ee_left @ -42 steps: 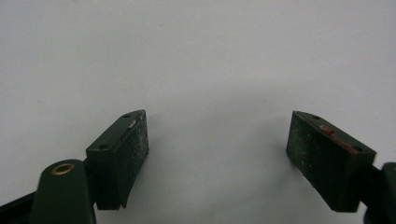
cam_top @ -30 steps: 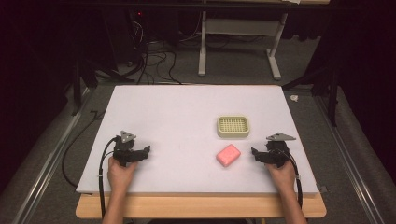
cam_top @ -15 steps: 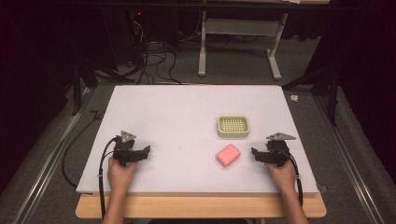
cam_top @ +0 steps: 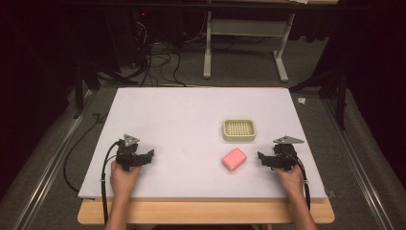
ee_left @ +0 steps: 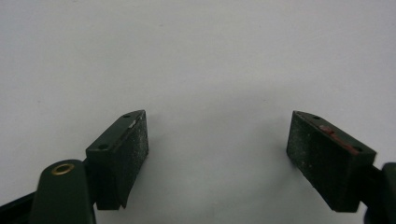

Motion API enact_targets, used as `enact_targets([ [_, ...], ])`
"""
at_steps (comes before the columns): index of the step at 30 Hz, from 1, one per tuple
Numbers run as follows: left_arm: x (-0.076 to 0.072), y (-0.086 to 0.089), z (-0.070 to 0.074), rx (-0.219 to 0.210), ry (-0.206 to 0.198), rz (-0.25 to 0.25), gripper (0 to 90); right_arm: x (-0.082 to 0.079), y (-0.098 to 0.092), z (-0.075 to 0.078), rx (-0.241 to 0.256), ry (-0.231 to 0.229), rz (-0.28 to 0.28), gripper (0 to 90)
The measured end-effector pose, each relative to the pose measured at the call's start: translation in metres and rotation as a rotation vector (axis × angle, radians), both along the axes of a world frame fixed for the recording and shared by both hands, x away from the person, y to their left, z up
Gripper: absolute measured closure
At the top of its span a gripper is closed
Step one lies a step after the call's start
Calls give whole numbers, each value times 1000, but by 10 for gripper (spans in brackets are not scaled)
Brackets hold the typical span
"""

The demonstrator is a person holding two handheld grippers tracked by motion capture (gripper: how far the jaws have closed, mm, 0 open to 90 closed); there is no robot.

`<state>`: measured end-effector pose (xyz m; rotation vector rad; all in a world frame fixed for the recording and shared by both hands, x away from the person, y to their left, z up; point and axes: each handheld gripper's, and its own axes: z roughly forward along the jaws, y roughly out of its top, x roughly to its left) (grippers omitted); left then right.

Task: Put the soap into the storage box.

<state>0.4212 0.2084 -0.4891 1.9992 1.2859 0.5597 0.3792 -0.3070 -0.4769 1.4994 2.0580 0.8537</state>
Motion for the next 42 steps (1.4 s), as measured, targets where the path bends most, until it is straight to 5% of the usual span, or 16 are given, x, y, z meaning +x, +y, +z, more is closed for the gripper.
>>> enact_targets([
  [23,0,0,0,-1,1,-1,214,-18,7,21,80,-68,41,201],
  [42,0,0,0,-2,0,-1,214,-34,28,31,117,-98,129,175],
])
